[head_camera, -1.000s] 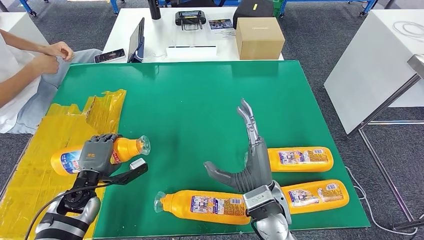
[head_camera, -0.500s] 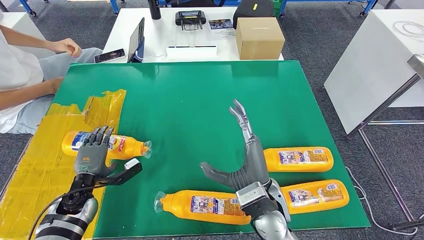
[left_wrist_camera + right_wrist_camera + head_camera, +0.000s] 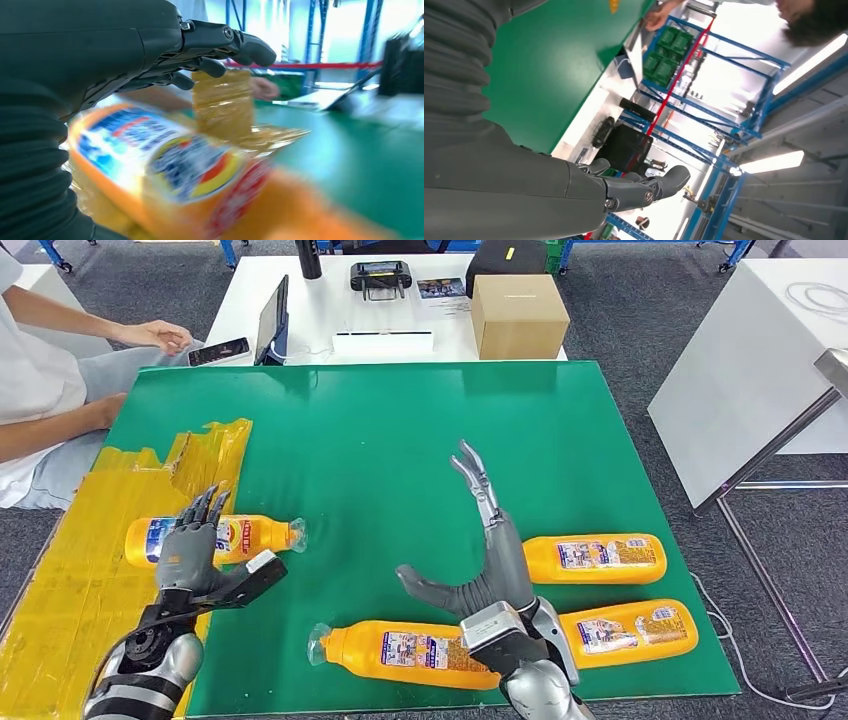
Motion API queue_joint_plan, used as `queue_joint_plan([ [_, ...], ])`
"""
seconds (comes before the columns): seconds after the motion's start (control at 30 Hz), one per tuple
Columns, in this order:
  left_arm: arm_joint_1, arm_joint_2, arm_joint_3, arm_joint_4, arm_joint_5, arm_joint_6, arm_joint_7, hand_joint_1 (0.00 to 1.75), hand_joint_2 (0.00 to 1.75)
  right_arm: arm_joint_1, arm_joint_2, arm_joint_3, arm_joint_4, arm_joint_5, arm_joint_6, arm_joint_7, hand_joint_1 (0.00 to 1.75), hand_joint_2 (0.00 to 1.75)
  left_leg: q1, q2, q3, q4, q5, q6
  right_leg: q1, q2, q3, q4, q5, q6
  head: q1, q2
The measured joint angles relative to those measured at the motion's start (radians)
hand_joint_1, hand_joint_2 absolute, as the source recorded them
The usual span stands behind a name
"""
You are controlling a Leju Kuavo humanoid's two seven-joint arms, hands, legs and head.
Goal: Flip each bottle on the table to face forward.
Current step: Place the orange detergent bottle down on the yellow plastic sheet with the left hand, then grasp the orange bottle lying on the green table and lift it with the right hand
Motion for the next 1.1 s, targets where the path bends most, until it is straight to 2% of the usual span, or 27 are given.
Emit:
queue_joint_plan([
  [0.2,0.07,-0.04,0.032,-0.164,0.319,-0.042,-0.169,0.0,1.75,-0.003,-0.012,0.024,0.009,0.093,0.01,0.04,0.0,1.75,0.0,0.0,-0.001,0.0,0.0,0.0,0.0,0.0,0.0,0.0,0.0,0.0,0.0,0.0],
  [0.3,0.108,-0.069,0.061,-0.267,0.535,-0.124,-0.26,0.0,1.75,-0.018,-0.029,0.061,0.025,0.2,0.044,0.095,0.0,1.75,0.0,0.0,0.0,0.0,0.0,0.0,0.0,0.0,0.0,0.0,0.0,0.0,0.0,0.0],
  [0.43,0.14,-0.105,0.099,-0.38,0.709,-0.233,-0.314,0.0,1.75,-0.046,-0.063,0.134,0.066,0.266,0.109,0.127,0.0,1.75,0.0,-0.001,0.0,0.0,0.0,0.0,0.0,-0.001,0.0,0.0,0.0,0.0,0.0,0.0],
  [0.53,0.145,-0.123,0.117,-0.418,0.751,-0.274,-0.331,0.0,1.75,-0.072,-0.098,0.189,0.106,0.254,0.169,0.13,0.0,1.75,0.0,-0.001,0.0,0.0,0.0,0.0,0.0,-0.001,0.0,0.0,0.0,0.0,0.0,0.0],
  [0.8,0.143,-0.14,0.131,-0.434,0.761,-0.295,-0.346,0.0,1.75,-0.122,-0.165,0.268,0.184,0.209,0.241,0.115,0.0,1.75,0.0,-0.001,0.0,0.0,0.0,0.0,0.0,-0.001,0.0,0.0,0.0,0.0,0.0,0.0],
  [1.1,0.131,-0.146,0.131,-0.413,0.775,-0.293,-0.361,0.0,1.75,-0.155,-0.265,0.331,0.254,0.172,0.28,0.07,0.0,1.75,0.0,-0.001,0.0,0.0,0.0,0.0,0.0,-0.001,0.0,0.0,0.0,0.0,0.0,0.0],
])
